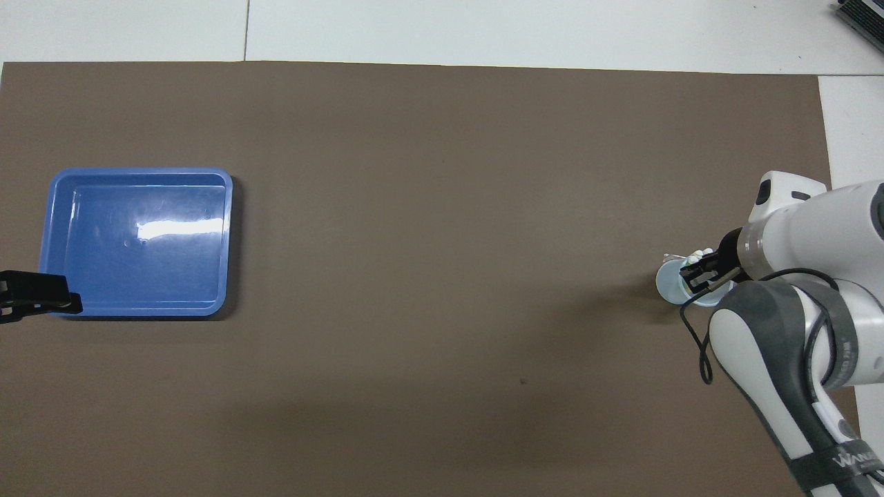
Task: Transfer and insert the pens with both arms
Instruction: 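Lower the green pen into the white cup with the right gripper, then open the right gripper and withdraw it from the cup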
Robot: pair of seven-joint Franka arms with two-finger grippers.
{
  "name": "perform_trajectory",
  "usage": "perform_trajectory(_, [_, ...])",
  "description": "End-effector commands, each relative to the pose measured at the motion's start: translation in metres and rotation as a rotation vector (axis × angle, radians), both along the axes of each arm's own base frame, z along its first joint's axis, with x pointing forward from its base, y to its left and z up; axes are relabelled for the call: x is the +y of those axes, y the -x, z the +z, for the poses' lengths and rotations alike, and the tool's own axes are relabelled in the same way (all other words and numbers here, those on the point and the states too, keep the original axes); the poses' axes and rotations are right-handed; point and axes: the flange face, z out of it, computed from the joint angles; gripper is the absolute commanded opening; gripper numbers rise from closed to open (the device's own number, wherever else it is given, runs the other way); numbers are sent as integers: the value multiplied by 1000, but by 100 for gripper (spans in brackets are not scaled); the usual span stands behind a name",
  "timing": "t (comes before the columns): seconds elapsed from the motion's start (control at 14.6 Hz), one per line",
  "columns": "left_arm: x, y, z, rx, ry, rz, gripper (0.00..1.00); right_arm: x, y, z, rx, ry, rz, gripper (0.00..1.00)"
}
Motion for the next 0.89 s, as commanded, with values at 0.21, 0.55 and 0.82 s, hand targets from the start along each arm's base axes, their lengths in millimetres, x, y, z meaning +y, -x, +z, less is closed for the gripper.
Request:
perform_trajectory(0.21, [5, -1, 8, 1, -22, -9, 100, 17, -4, 49, 22, 3, -43, 100])
perform_trajectory(0.55, [4, -1, 27, -34, -23, -11, 100, 18, 6, 126, 114, 0, -82, 100])
perform_trajectory(0.82, [2, -2, 52, -54, -20, -17, 100, 18, 23, 168, 154, -20, -93, 100])
